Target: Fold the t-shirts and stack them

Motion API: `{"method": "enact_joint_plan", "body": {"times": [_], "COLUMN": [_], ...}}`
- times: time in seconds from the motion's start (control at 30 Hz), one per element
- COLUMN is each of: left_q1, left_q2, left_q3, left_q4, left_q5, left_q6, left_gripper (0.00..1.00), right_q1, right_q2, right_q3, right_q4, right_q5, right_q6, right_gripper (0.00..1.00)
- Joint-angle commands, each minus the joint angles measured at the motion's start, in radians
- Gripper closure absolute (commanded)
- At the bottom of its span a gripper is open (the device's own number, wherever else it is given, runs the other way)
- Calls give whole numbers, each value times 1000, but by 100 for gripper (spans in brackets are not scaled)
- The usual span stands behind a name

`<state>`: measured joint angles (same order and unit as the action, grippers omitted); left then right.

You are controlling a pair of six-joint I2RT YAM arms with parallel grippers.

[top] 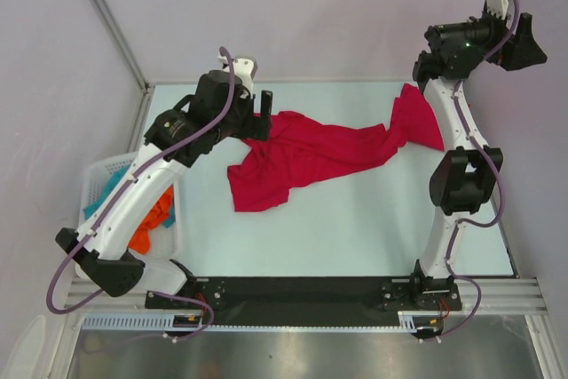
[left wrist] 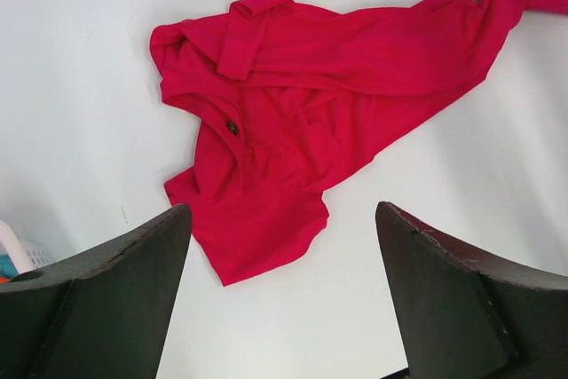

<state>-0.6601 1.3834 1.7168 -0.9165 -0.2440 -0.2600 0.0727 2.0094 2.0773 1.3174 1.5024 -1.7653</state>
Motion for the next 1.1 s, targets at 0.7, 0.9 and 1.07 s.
{"method": "enact_joint_plan", "body": {"times": [0.7, 0.9, 1.07], "left_q1": [8, 10, 19], "left_q2": [-7, -30, -49], "left_q3": [58, 29, 10], "left_q4": [-10, 1, 10], "left_q5": [-3, -15, -15], "left_q6": [2, 5, 10], "left_gripper": [10, 10, 10], "right_q1": [168, 364, 460], "right_q2": [-84, 43, 127], "right_q3": [-452, -105, 302], "right_q4": [269, 269, 263], "right_q5": [263, 262, 262], "right_q6": [211, -41, -235], "right_gripper": [2, 3, 4]}}
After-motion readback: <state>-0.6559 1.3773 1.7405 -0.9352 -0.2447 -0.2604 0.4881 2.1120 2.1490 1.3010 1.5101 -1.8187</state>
